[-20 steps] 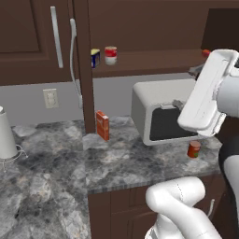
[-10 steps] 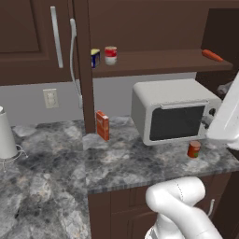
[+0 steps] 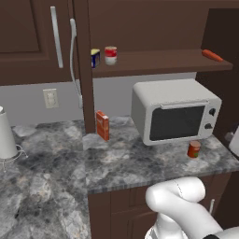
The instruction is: Pick the cans from the counter and place them in their designated side in the cabinet.
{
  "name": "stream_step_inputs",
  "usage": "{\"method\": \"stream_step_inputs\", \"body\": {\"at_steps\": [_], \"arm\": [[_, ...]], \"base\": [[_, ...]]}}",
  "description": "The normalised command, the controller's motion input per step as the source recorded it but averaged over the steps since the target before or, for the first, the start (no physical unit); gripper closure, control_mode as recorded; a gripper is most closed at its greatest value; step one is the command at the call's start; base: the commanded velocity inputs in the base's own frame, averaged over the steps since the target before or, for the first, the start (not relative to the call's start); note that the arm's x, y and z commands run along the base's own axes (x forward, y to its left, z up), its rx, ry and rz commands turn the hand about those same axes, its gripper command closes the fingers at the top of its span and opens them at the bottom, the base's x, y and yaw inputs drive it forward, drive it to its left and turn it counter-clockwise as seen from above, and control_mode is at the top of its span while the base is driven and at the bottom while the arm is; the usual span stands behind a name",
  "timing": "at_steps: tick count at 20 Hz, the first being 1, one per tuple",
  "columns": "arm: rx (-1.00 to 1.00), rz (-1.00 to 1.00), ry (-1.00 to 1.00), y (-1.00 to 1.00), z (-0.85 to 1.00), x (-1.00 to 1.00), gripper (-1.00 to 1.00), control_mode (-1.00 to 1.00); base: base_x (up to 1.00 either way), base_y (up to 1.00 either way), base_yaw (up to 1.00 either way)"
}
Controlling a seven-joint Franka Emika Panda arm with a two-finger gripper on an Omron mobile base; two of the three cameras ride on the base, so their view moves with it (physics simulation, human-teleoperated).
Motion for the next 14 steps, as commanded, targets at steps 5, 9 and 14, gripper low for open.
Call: {"method": "stream_step_inputs", "body": {"at_steps": [5,9,14], "arm": [[0.00,-0.05,0.06,-0.03,-0.19,-0.29,-1.00,-1.00],[0.00,0.00,0.02,0.00,-0.12,-0.11,-1.00,-1.00],[0.00,-0.09,-0.04,-0.18,-0.21,-0.03,-1.00,-1.00]], "base": [[0.00,0.00,0.00],[0.00,0.00,0.00],[0.00,0.00,0.00]]}}
